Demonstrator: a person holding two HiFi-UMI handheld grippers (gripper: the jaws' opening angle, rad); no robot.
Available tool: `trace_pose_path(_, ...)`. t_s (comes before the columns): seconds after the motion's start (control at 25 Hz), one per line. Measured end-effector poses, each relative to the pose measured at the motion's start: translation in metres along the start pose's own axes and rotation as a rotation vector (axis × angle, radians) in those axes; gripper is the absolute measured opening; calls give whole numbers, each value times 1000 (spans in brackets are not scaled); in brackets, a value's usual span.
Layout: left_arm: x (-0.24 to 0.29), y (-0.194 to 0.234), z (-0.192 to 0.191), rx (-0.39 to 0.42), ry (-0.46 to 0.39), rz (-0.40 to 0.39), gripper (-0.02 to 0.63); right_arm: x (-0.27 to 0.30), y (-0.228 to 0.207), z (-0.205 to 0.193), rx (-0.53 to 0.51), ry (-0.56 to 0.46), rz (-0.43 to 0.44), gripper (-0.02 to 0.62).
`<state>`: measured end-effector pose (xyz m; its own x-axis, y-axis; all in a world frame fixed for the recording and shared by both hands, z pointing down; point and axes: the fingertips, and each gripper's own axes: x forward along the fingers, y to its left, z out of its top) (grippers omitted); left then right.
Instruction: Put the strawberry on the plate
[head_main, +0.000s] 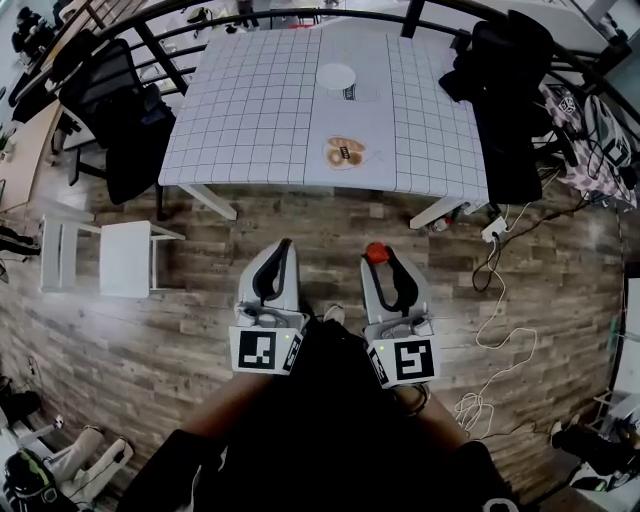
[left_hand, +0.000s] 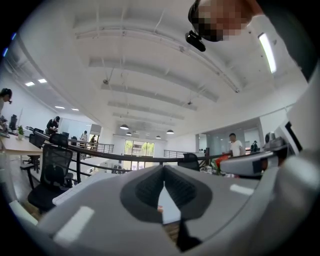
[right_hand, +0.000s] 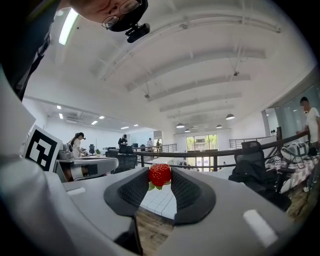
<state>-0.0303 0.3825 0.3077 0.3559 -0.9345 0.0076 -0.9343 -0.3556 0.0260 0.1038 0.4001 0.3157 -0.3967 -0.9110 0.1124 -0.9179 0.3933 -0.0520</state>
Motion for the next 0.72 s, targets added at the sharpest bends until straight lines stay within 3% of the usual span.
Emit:
trace_pose_path(0.28,20,-1,-20,-18,12,-14,9,14,-12,-9,11,-5,3,137)
trace_pose_path(0.48,28,-3,57,-43,32,-24,9,10,-13,66,19,22,1,137)
trace_pose_path(0.72,66,9,-28,-75,-2,-28,9,41,-44,-11,-27,31,-26,137)
